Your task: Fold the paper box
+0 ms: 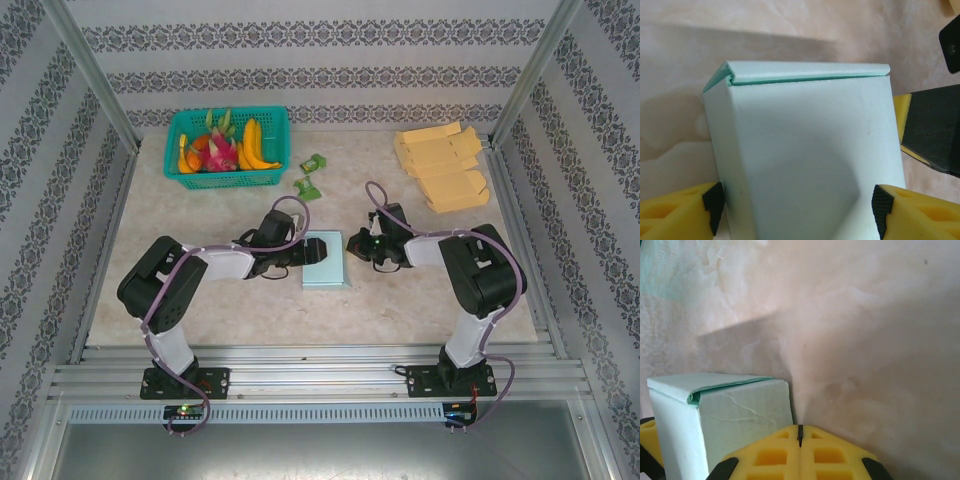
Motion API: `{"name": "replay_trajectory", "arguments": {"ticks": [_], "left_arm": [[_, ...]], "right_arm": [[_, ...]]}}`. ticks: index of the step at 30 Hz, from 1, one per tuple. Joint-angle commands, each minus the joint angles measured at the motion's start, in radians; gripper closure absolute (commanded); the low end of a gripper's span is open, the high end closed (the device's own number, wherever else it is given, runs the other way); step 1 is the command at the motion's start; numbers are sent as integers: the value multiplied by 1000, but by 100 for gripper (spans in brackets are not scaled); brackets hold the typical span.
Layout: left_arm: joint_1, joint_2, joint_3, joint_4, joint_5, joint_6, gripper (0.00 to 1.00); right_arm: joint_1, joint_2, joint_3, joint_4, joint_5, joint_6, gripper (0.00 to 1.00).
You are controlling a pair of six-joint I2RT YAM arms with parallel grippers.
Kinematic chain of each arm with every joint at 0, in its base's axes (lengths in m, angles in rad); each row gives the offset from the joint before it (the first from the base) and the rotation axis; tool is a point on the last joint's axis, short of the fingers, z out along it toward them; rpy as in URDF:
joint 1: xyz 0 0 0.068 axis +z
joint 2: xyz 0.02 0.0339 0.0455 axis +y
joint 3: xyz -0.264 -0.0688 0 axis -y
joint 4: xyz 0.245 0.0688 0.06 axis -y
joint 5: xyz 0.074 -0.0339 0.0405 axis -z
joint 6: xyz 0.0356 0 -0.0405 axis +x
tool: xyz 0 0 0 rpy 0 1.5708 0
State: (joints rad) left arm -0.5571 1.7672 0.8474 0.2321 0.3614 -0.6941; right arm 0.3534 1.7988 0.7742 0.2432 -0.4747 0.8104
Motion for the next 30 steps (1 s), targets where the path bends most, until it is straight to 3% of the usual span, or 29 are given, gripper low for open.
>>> {"name": "replay_trajectory", "arguments": {"ticks": [1, 8, 11, 16, 30], "left_arm": [[3, -36, -4, -37, -21, -24, 19], [32, -127, -30, -140, -94, -8, 16], [31, -166, -77, -128, -74, -31, 16], [-5, -176, -163, -52, -18, -92, 17], [-99, -203, -219, -28, -93, -136, 17]], "right_arm": [[3, -69, -37, -18, 45, -35, 100], [38, -262, -129, -222, 159, -120, 100], [80, -321, -180, -254, 191, -122, 100], [103, -325, -223, -243, 150, -111, 100], [163, -319, -246, -231, 102, -88, 100]]}}
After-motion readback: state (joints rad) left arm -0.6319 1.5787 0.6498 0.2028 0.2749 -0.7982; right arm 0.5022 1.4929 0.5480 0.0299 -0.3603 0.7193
